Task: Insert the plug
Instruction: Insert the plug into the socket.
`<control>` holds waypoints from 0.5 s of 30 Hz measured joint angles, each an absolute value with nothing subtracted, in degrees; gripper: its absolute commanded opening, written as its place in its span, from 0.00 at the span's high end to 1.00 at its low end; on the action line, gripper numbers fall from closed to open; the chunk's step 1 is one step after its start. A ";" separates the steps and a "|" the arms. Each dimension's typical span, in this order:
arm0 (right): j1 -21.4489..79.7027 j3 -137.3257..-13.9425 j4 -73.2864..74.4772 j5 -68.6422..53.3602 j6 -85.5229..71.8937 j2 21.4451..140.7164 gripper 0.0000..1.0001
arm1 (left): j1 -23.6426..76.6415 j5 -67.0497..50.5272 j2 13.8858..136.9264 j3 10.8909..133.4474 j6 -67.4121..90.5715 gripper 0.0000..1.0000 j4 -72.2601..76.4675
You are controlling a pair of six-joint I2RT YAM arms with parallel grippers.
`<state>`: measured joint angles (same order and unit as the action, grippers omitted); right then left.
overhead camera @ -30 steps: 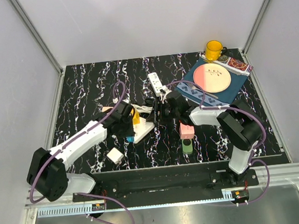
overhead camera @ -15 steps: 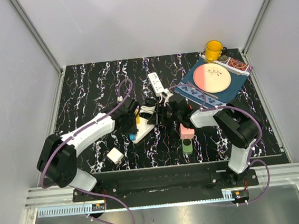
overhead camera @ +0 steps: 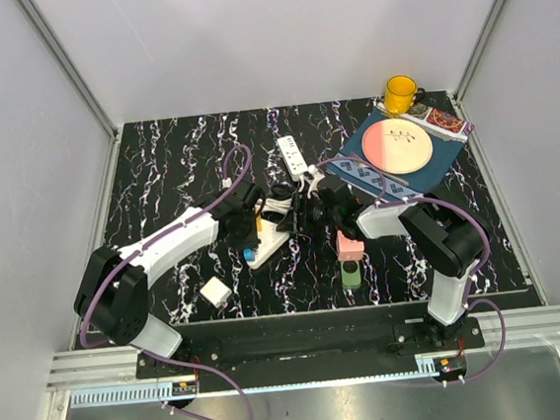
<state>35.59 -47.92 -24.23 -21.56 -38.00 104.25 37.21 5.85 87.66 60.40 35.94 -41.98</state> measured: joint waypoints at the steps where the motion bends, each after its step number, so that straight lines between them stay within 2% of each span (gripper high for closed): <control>1: 35.57 -47.92 -24.21 -21.78 -37.98 104.29 0.41 | 37.23 5.85 87.68 60.42 35.97 1.00 -42.00; 11: 35.55 -47.92 -24.34 -23.29 -37.93 104.81 0.45 | 38.44 5.87 89.25 61.19 36.49 1.00 -42.96; 15: 35.53 -47.92 -24.60 -23.68 -37.87 104.88 0.53 | 38.68 5.87 89.54 61.56 36.53 1.00 -43.33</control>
<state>35.53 -47.92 -24.60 -23.68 -37.87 104.88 38.68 5.87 89.54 61.56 36.53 -43.33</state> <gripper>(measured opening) 0.524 0.230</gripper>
